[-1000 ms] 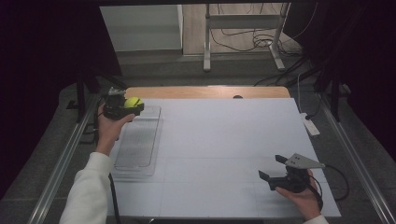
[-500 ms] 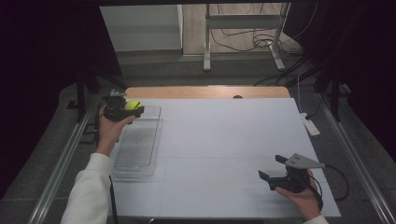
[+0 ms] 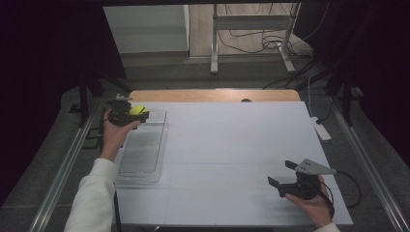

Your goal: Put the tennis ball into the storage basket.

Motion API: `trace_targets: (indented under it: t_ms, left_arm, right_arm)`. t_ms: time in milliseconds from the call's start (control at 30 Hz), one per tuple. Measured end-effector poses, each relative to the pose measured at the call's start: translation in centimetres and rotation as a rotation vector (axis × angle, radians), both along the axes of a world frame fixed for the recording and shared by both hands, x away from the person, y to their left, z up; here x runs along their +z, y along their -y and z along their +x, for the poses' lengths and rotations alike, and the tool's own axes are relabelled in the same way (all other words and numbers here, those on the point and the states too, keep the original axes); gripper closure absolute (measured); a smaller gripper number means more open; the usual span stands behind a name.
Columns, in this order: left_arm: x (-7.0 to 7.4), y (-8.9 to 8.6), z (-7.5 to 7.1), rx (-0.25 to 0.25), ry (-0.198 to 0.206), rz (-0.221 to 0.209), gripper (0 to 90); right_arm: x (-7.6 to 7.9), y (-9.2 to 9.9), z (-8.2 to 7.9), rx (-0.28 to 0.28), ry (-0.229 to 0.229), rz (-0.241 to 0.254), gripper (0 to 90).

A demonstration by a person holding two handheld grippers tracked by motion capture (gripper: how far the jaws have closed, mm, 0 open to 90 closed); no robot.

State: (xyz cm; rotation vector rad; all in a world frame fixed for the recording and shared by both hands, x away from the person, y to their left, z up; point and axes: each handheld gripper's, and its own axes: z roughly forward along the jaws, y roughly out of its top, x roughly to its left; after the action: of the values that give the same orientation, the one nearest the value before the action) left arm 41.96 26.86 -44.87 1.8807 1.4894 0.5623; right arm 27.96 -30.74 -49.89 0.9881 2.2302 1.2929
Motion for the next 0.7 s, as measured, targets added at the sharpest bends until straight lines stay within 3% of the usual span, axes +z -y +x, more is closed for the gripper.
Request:
trace_targets:
  t_ms: [700]
  left_arm:
    - [-1.5,-0.1,1.0,0.019,-0.068,0.034,27.3]
  right_arm:
    - [0.0,0.0,0.0,0.000,0.003,-0.002,8.0]
